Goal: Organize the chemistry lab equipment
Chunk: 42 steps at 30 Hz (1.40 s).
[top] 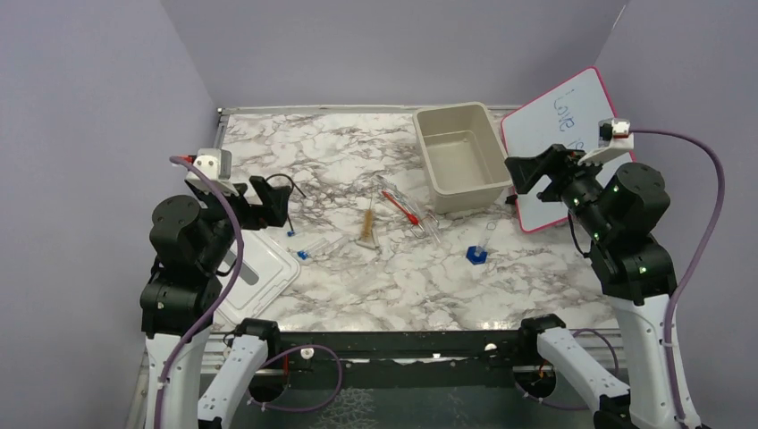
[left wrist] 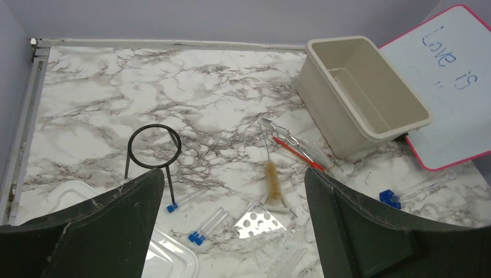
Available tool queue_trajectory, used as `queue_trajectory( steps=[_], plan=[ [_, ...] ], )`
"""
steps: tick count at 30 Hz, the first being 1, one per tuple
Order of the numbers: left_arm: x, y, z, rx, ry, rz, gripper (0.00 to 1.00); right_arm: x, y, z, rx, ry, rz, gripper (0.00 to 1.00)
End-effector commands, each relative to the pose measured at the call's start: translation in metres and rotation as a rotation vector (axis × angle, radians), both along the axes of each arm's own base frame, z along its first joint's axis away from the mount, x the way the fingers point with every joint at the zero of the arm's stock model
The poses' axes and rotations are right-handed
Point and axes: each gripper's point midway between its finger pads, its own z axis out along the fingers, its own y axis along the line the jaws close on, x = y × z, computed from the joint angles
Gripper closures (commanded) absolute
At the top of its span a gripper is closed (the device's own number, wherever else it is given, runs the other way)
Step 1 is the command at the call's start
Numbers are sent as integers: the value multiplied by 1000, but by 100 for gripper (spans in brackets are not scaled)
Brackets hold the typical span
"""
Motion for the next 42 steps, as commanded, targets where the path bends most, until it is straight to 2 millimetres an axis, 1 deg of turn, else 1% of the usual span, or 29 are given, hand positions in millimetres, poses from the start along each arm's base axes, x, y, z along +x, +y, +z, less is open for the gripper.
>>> queue_trajectory(
  steps=[1,4,10,12,14,16,18,20,21,23,25,26,28,30,32,36,38,40,42],
  plan=[
    [-17,-4,-5,67,-2,-48,5,-15,21,-11,32,27,140,12],
    [-23,-13,-10,66,1,-103,3,-20,32,-20,44,53,217,10],
    [-35,-37,-26,-32,11,-219,1,-33,64,-28,47,38,454,23],
    [-36,-37,-31,-59,10,-211,1,-35,75,-30,60,50,533,27],
    [-34,-33,-41,-93,24,-170,1,-35,83,-32,75,60,593,29],
    [-31,-30,-54,-130,61,-130,1,-32,87,-33,80,63,615,30],
    [-27,-32,-72,-171,120,-112,2,-27,91,-34,76,64,624,30],
    [-24,-34,-90,-207,182,-101,5,-21,96,-35,74,73,635,30],
    [-22,-34,-97,-223,209,-85,7,-18,101,-37,71,81,646,30],
    [-16,-31,-121,-243,286,-37,15,-12,112,-38,58,89,645,30],
    [-11,-27,-142,-246,355,16,23,-8,131,-42,40,96,660,32],
    [-9,-24,-153,-241,391,44,27,-7,142,-46,26,104,673,33],
    [-5,-21,-171,-232,450,83,38,-4,164,-57,-3,134,695,41],
    [-2,-22,-187,-237,504,94,44,1,180,-69,-29,160,702,50],
    [3,-21,-195,-244,539,123,48,5,192,-81,-43,179,703,54],
    [12,-24,-209,-319,612,188,49,4,221,-113,-89,215,744,58],
    [20,-17,-222,-332,614,255,49,6,237,-132,-118,220,765,57],
    [27,-5,-236,-359,612,361,48,6,252,-145,-145,213,789,56],
    [35,-1,-241,-418,599,425,48,6,266,-155,-169,201,809,56]
  ],
)
